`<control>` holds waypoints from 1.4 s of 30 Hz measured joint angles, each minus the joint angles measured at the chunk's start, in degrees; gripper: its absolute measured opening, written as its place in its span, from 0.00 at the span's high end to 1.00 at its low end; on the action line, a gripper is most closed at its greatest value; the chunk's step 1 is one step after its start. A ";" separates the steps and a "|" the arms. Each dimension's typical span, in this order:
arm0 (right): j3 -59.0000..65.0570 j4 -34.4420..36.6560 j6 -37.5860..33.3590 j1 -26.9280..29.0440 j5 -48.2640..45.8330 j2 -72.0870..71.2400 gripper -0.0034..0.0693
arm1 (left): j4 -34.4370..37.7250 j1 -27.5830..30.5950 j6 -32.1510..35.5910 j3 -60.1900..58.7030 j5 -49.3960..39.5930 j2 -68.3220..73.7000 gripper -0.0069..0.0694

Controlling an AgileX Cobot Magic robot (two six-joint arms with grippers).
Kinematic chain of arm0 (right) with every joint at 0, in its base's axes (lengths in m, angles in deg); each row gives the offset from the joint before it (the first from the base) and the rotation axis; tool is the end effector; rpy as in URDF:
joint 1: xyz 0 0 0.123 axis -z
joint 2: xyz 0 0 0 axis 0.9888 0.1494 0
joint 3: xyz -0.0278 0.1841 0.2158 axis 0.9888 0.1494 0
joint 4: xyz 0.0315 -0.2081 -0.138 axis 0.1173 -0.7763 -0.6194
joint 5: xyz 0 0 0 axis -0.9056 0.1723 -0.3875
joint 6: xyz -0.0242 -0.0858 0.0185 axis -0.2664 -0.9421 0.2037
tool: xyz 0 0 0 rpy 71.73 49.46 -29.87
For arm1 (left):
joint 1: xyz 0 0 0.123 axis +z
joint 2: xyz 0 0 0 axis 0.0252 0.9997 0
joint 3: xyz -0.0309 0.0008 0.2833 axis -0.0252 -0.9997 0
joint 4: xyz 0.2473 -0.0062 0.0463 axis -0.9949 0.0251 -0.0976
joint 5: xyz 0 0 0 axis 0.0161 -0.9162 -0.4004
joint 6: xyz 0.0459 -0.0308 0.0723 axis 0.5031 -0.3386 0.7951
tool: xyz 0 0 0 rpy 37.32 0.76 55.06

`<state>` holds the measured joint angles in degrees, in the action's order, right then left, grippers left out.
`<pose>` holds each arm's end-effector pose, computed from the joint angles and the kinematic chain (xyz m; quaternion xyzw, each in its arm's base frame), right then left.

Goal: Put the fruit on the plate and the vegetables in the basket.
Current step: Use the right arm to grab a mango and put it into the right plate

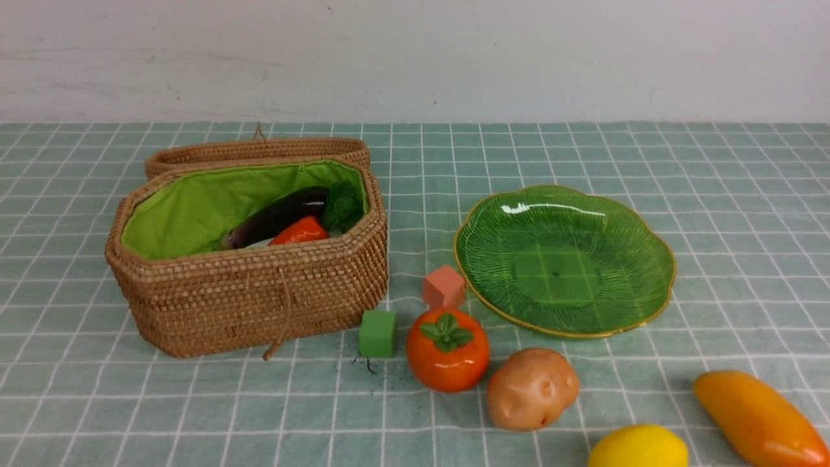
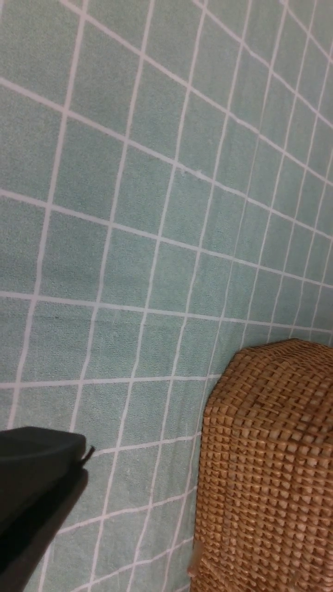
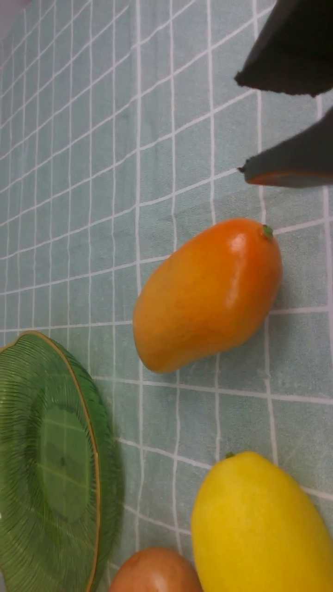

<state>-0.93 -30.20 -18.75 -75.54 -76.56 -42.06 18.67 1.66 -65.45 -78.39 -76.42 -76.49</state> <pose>0.0521 -0.0056 0.1746 0.0173 0.8030 -0.0505 0.5936 0.0523 0.0033 0.1681 -0.1055 0.8049 -0.0532 0.5815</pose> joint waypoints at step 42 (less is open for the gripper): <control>-43.32 3.05 11.60 0.00 -18.89 45.35 0.62 | -0.05 0.00 0.00 0.00 0.00 0.00 0.88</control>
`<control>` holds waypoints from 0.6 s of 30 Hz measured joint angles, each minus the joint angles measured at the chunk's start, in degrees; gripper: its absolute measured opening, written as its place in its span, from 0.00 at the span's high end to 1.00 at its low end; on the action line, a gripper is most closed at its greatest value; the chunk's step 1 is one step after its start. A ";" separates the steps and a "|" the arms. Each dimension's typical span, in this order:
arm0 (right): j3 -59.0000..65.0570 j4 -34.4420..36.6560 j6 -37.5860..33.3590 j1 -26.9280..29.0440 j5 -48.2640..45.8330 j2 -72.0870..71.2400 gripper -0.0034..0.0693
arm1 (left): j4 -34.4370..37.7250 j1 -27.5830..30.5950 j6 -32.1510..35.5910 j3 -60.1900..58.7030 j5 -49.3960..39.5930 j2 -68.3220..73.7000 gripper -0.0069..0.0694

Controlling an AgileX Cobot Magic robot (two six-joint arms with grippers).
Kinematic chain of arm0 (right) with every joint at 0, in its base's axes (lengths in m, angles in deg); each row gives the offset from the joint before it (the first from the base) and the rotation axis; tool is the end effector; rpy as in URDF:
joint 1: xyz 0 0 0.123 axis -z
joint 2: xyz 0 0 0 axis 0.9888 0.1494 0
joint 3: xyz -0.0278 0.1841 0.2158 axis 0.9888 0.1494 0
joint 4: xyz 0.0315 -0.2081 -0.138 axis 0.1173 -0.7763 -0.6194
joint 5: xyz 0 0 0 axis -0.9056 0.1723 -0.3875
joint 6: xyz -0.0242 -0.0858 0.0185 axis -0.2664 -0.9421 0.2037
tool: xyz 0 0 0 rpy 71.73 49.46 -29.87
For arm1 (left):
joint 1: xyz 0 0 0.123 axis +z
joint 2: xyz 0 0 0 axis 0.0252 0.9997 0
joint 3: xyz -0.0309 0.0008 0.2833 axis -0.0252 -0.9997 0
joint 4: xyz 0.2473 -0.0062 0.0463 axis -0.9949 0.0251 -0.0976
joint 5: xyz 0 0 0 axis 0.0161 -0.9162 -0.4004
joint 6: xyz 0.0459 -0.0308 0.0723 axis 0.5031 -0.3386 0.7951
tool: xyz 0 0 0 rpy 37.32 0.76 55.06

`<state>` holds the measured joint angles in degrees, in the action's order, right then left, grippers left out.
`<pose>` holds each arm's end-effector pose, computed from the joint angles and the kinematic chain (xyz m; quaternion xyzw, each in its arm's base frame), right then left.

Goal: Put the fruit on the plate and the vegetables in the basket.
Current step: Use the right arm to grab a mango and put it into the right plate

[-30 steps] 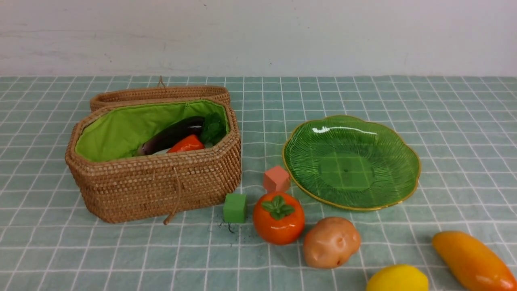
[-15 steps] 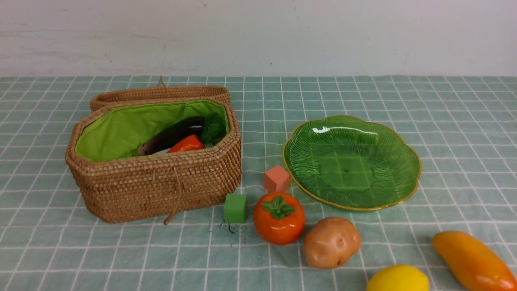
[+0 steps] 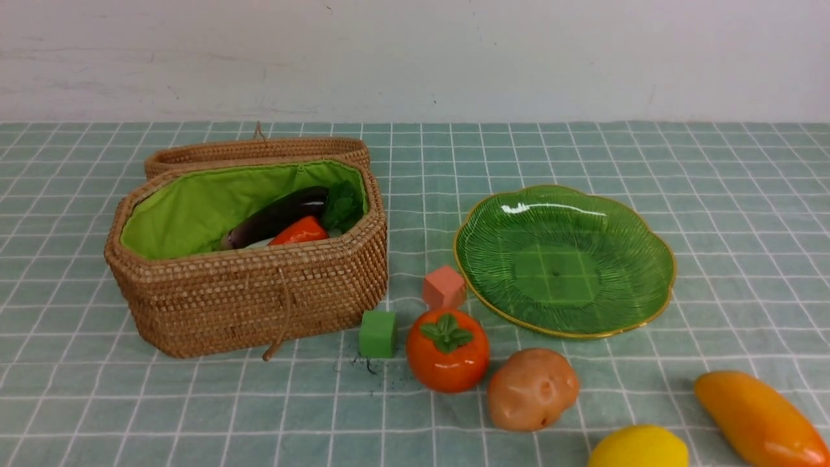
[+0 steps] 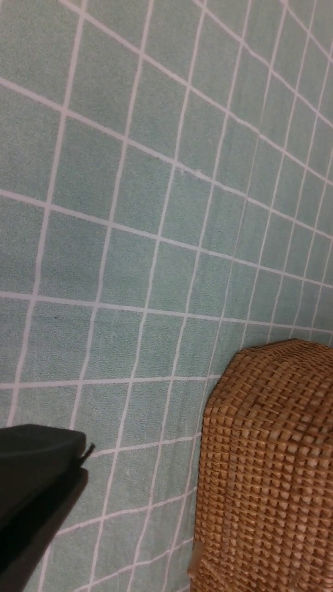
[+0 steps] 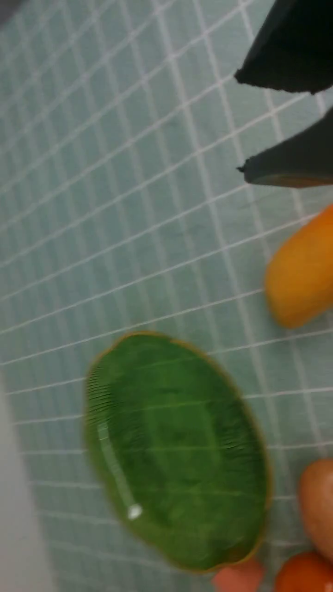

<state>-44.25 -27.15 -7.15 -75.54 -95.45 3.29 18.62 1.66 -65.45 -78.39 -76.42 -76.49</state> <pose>0.1473 -0.0125 0.3271 0.1215 0.8895 0.0300 0.4394 0.0523 0.0033 0.1681 -0.1053 0.8050 -0.0528 0.5815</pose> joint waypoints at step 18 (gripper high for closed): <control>-5.01 11.70 -31.06 -5.60 -4.98 28.59 0.05 | -0.13 0.00 0.00 0.00 0.00 0.00 0.87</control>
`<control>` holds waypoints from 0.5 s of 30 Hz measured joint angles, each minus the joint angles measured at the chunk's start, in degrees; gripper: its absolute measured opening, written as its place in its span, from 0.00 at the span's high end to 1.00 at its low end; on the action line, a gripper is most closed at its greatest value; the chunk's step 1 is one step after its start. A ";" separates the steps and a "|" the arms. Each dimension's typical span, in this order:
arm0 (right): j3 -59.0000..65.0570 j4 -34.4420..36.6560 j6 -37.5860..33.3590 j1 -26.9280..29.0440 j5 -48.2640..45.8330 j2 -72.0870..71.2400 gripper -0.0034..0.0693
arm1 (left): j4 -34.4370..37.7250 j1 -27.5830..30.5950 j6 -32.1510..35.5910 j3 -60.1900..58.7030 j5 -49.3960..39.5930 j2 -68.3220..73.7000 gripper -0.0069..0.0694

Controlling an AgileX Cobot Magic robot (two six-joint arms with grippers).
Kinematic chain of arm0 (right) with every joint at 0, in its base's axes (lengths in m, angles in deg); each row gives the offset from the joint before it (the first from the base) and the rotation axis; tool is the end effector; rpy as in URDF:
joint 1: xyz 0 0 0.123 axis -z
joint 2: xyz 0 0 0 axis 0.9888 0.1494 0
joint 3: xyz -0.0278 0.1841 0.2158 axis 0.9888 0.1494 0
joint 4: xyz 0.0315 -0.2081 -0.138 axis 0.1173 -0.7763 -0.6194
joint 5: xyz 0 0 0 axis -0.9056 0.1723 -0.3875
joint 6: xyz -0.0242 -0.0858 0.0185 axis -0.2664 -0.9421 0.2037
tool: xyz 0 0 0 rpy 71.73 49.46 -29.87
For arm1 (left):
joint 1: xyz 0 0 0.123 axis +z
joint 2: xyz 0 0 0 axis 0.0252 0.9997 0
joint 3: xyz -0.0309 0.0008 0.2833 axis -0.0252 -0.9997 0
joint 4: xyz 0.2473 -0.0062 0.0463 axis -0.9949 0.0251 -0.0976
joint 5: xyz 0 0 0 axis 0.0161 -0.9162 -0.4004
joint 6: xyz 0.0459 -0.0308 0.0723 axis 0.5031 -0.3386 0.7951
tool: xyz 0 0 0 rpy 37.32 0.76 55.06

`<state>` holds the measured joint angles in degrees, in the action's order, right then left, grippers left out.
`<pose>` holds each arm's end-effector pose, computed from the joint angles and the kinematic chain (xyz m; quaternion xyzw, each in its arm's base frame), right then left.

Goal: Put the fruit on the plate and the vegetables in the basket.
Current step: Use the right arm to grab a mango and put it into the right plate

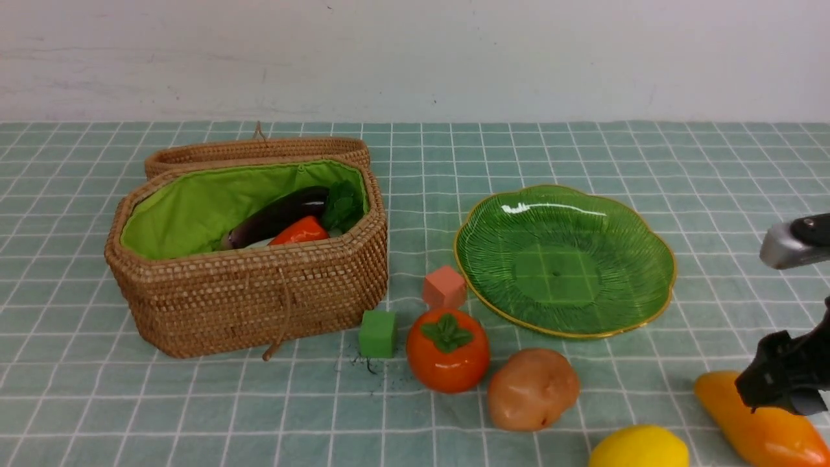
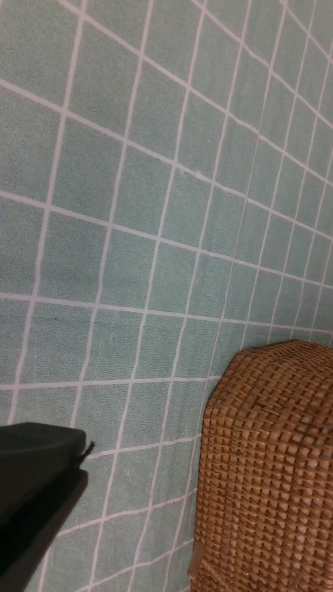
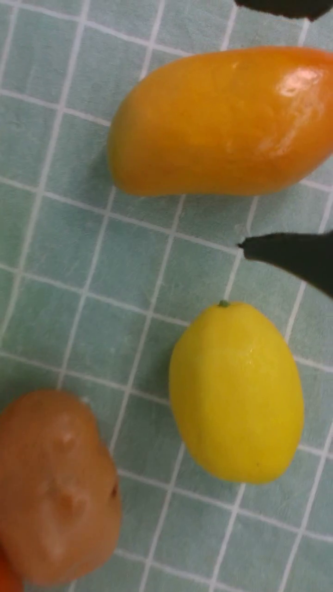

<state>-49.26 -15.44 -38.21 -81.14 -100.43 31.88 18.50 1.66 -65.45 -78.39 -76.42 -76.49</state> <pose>0.2352 0.0149 0.2542 -0.1216 0.9660 0.0615 0.2198 0.0523 0.0034 0.1681 -0.1048 0.8050 -0.0519 0.5816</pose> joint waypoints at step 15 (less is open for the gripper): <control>-1.15 -3.68 8.47 -0.29 8.25 21.18 0.17 | -0.05 0.00 0.00 0.00 0.00 0.00 0.86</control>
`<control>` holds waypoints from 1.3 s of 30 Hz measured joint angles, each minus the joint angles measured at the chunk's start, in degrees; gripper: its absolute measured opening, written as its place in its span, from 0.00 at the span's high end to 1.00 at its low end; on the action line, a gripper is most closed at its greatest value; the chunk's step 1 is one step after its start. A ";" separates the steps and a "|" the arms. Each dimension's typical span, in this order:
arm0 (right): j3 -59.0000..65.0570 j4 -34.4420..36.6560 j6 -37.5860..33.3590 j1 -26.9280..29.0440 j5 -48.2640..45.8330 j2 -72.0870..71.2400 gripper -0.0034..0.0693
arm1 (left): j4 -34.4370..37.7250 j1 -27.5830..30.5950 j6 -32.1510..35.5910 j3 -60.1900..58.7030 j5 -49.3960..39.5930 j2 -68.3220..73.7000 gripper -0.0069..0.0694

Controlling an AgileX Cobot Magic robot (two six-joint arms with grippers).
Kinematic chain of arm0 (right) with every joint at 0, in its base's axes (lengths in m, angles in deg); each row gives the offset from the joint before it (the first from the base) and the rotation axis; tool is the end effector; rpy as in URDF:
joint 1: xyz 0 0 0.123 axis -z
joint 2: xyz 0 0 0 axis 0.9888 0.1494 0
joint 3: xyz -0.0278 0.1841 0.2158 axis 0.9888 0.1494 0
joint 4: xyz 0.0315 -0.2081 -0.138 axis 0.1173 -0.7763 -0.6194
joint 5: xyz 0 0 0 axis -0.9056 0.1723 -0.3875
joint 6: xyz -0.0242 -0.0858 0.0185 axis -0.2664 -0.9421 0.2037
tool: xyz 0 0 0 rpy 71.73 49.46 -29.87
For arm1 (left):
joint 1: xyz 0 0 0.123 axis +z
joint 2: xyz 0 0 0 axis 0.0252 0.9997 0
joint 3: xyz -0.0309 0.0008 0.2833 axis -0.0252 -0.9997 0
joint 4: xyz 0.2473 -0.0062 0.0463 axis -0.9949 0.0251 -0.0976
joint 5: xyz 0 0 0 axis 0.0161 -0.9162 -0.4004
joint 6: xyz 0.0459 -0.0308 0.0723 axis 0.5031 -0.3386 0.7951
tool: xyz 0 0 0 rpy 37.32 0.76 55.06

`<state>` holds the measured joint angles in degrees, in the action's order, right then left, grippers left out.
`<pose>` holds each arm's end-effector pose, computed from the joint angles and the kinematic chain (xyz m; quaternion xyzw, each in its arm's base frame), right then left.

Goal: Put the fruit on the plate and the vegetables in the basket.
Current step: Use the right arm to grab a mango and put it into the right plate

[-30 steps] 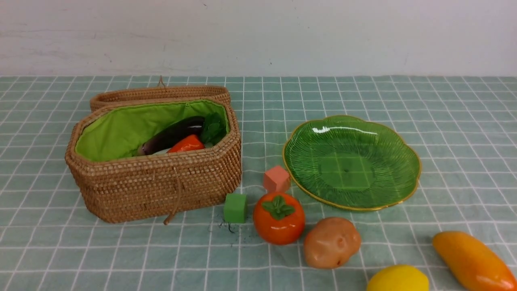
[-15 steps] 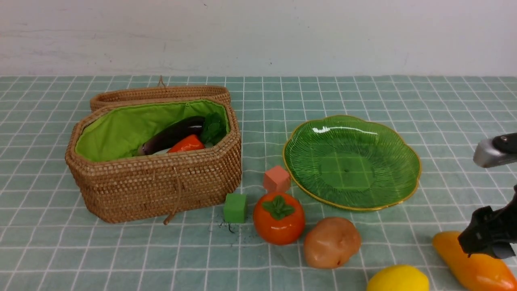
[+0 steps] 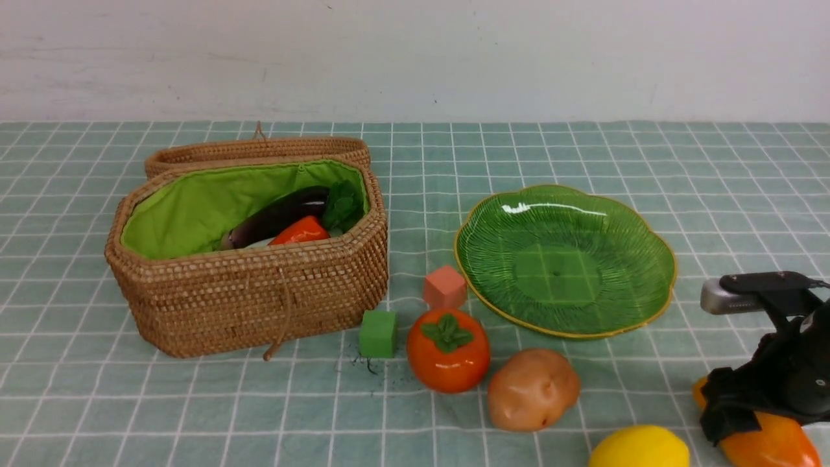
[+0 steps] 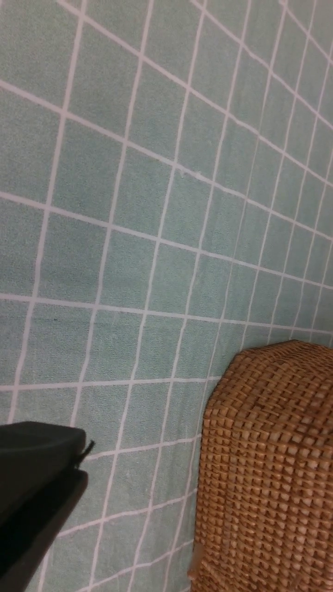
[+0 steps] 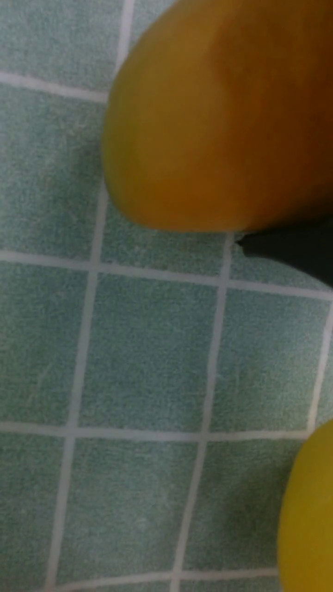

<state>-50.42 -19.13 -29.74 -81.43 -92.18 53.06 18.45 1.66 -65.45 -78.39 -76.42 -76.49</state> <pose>0.2838 0.0102 0.1655 -0.0548 0.9912 0.0493 0.1099 0.0523 0.0034 0.1681 -0.1045 0.8050 -0.0516 0.5817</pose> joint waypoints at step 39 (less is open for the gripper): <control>-31.49 18.73 -9.50 -5.12 16.81 21.44 0.10 | 0.00 0.00 0.00 0.00 0.00 0.00 0.81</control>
<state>-81.91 -0.40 -39.24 -86.54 -75.37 74.50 18.45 1.66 -65.45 -78.39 -76.42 -76.49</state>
